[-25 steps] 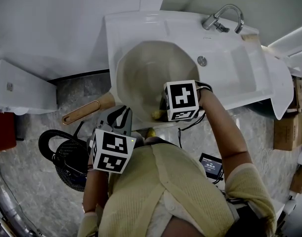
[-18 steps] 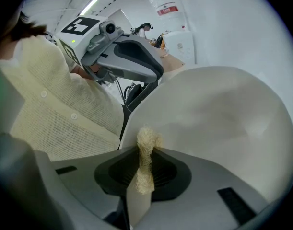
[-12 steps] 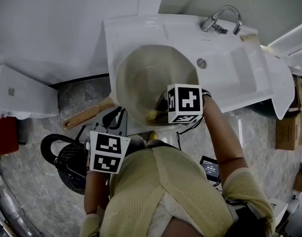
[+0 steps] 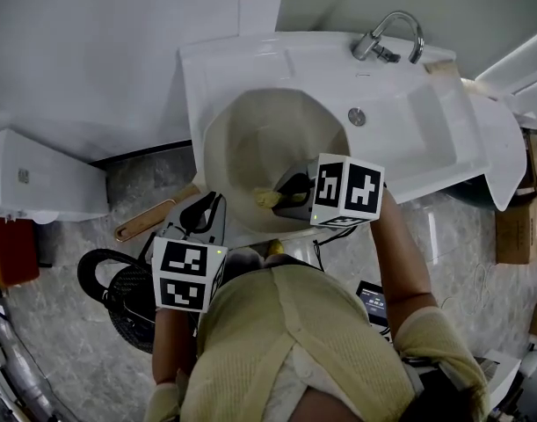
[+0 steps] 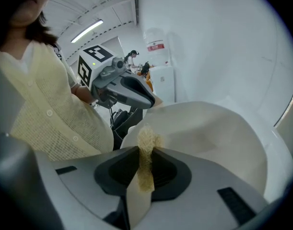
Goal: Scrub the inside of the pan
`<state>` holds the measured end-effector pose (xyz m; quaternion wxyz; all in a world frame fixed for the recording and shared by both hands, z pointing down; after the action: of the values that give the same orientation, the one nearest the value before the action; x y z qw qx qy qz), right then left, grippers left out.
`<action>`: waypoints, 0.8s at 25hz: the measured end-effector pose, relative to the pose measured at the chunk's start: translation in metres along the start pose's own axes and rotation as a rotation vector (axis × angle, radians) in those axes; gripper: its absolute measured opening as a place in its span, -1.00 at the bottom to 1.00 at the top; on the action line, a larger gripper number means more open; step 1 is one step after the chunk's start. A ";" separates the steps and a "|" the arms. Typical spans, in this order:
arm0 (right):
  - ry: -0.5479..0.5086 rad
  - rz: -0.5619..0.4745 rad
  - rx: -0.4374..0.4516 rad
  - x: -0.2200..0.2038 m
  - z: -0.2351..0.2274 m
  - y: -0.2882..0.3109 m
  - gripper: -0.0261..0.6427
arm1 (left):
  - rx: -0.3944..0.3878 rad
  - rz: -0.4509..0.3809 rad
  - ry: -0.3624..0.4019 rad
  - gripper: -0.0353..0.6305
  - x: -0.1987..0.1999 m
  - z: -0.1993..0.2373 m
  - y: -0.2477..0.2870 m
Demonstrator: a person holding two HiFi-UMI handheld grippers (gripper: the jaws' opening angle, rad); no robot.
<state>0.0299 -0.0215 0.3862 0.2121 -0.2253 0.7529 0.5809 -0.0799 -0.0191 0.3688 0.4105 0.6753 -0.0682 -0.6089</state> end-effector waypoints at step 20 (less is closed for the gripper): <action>0.231 -0.624 -0.366 0.022 -0.020 -0.068 -0.69 | -0.020 -0.192 -0.119 -0.64 0.034 0.007 -0.010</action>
<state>0.0506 -0.0579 0.3254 0.2486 -0.5419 0.5509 0.5840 -0.0817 -0.0363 0.3374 0.3523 0.6372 -0.0213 -0.6851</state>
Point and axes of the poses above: the fingertips, and each gripper's own axes: y forward along the fingers, z to its left, x out of its top, the point moved 3 cm from there along -y, backward along the fingers, and after that the axes turned 1 degree about y, right-handed, at the moved point
